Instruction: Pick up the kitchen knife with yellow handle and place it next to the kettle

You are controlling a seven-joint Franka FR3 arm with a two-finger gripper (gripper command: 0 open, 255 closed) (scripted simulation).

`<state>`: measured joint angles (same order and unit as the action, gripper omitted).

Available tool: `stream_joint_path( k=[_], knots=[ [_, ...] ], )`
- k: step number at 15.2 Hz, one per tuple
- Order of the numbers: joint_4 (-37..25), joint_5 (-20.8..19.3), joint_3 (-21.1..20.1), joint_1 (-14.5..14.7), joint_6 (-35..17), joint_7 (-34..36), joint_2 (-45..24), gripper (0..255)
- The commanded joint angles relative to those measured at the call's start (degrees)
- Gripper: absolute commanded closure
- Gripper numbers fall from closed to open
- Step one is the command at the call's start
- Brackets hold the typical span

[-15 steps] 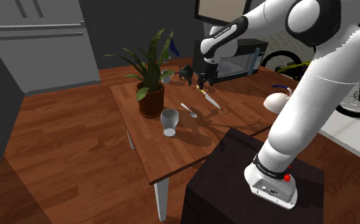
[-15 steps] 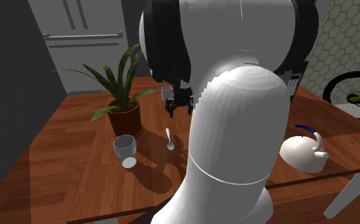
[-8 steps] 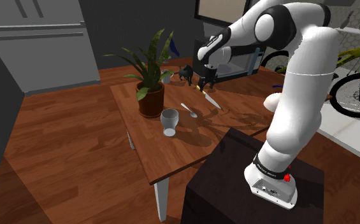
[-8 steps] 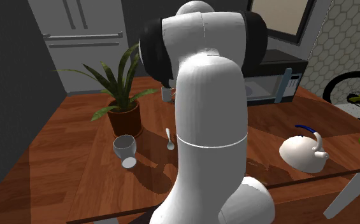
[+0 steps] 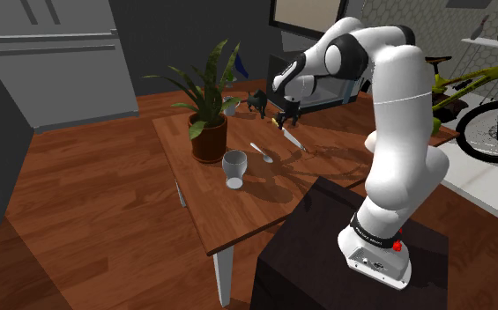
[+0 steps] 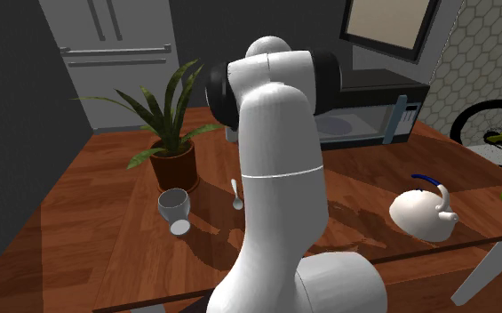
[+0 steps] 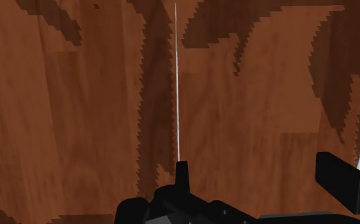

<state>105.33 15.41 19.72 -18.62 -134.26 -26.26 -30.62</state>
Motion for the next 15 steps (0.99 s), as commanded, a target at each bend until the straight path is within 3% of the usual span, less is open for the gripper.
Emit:
stream_joint_path(
  k=[1, 5, 15],
  knots=[
    [-5.2, 1.0, -0.4, -1.7, 0.6, -0.2, -4.7, 0],
    [-14.8, 2.4, -0.9, -5.2, 1.8, -0.2, -13.0, 0],
    [-15.9, 3.6, -2.1, -6.0, -1.3, -0.8, -17.3, 0]
  ],
)
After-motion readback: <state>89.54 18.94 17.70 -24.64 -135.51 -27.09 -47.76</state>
